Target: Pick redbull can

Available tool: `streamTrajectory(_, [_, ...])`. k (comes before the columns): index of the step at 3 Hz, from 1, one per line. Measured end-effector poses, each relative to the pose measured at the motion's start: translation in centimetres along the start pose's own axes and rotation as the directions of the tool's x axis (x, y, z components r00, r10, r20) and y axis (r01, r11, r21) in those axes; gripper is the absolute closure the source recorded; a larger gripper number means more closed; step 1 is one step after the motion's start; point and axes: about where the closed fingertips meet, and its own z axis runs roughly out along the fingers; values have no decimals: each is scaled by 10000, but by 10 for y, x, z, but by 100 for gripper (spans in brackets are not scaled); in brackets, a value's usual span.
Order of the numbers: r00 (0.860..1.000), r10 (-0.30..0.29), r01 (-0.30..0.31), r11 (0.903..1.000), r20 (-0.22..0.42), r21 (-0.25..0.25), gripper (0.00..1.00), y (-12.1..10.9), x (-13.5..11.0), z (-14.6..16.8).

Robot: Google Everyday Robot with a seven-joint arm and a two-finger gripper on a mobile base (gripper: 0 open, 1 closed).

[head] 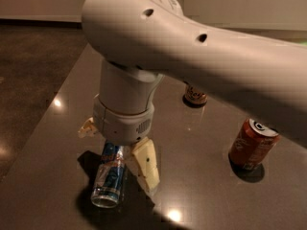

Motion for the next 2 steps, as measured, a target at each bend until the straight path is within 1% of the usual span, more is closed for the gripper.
streamTrajectory(1, [9989, -409, 413, 9990, 218, -188, 27, -7, -13, 12])
streamTrajectory(2, [9984, -480, 492, 9981, 302, -371, 50, -9, -13, 15])
